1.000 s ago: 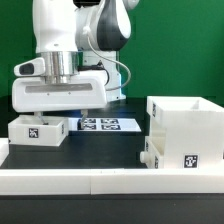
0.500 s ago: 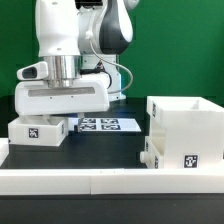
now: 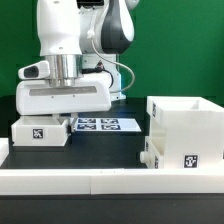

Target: Assemble drawer

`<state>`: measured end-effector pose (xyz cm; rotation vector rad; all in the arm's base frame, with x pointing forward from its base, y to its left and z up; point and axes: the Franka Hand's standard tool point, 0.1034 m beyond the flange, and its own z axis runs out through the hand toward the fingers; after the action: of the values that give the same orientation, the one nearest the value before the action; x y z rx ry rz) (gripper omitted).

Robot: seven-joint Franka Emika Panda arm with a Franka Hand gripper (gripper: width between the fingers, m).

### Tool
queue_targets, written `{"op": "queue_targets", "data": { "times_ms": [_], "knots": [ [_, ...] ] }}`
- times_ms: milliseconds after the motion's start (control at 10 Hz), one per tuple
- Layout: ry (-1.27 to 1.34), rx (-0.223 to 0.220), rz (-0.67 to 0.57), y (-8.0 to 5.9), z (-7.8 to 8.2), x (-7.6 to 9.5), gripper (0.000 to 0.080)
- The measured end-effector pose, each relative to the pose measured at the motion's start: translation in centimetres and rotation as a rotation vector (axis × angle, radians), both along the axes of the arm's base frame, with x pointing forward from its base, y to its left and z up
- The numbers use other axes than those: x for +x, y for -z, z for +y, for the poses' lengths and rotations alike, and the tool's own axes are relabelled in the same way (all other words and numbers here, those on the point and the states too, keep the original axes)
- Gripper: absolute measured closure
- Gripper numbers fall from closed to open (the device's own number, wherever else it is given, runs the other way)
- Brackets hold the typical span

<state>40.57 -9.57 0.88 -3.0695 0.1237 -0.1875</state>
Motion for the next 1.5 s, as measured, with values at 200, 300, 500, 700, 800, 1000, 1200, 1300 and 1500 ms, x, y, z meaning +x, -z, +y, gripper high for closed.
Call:
{"op": "queue_targets", "data": {
  "times_ms": [200, 300, 500, 700, 800, 1000, 1200, 1300, 1500],
  "knots": [
    [0.004, 0.007, -0.006, -0.3, 1.3, 0.8, 0.0756],
    [0.019, 0.016, -0.012, -0.5, 2.6, 1.5, 0.0756],
    [0.011, 0.028, -0.021, -1.4, 4.9, 3.2, 0.0756],
    [-0.028, 0.045, -0.013, -2.7, 6.4, 5.1, 0.0756],
    [-0.047, 0.054, -0.012, -3.2, 6.4, 6.3, 0.0756],
    [-0.093, 0.062, -0.001, -3.5, 6.4, 7.2, 0.0756],
    [-0.130, 0.058, -0.002, -3.4, 6.4, 7.1, 0.0756],
    [-0.270, 0.033, -0.021, -3.1, 5.8, 6.9, 0.0756],
    [-0.564, -0.011, -0.035, -1.8, 4.0, 5.9, 0.0756]
  ]
}}
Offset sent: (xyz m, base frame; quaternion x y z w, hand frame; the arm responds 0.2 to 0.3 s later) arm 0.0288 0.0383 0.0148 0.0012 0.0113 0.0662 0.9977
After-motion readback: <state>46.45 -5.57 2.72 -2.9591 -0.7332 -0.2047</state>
